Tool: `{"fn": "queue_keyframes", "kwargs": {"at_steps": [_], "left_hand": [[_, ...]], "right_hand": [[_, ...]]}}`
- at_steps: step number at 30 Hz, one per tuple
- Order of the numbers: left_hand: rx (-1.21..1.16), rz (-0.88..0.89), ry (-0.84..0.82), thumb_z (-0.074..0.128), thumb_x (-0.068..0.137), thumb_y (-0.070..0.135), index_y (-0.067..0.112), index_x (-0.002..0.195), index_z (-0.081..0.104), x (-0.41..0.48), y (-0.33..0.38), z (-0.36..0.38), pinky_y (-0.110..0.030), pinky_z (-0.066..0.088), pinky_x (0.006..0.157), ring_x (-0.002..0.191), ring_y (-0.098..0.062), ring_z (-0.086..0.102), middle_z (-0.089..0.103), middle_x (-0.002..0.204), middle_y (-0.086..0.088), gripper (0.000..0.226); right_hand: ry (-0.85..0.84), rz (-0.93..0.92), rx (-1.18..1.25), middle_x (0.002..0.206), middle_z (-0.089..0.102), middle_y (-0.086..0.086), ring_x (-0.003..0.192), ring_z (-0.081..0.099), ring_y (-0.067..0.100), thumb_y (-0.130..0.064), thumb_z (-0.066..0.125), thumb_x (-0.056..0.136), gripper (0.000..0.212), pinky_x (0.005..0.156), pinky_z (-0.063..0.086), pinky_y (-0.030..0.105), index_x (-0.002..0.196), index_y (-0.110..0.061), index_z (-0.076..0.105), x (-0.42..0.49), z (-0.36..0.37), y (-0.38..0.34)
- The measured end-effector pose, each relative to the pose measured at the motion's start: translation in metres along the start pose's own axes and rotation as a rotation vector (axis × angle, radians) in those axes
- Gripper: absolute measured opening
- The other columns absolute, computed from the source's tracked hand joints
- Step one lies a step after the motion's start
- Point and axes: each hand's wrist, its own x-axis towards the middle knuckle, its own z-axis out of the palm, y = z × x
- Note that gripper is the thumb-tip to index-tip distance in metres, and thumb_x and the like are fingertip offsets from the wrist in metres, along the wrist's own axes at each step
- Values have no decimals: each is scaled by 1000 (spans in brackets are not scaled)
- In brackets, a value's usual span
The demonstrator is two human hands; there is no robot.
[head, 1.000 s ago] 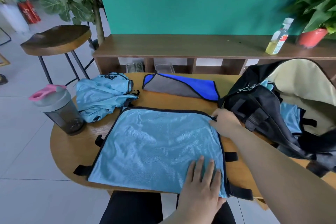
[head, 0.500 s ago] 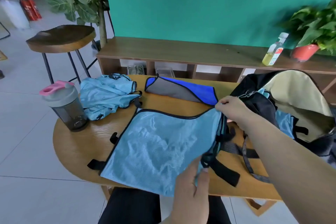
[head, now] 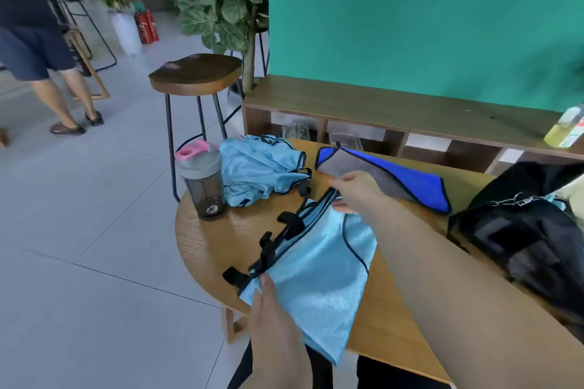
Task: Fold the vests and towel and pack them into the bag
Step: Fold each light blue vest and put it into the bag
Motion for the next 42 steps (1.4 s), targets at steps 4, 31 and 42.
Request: {"fn": "queue_keyframes", "kwargs": {"at_steps": [4, 31, 42], "left_hand": [[-165, -73, 50, 68, 93, 42, 23, 120, 72, 34, 1, -25, -39, 55, 81, 95, -24, 70, 76, 106, -1, 34], [925, 329, -337, 66, 102, 27, 19, 134, 59, 133, 38, 64, -23, 50, 66, 80, -10, 61, 66, 109, 2, 34], [1961, 1119, -639, 16, 107, 67, 29, 169, 3, 100, -27, 35, -45, -2, 132, 160, -21, -20, -16, 175, 0, 74]], "right_hand": [[-51, -223, -409, 99, 70, 3, 94, 72, 27, -24, 54, 104, 26, 86, 61, 44, 129, -17, 58, 1, 31, 27], [322, -61, -1149, 160, 31, 0, 144, 29, 28, -75, 33, 99, 74, 116, 39, 43, 162, -37, 30, -146, -81, 163], [63, -256, -1147, 173, -22, -9, 160, -20, 18, -73, 11, 102, 74, 132, 1, 44, 167, -39, -3, -95, -56, 174]]}}
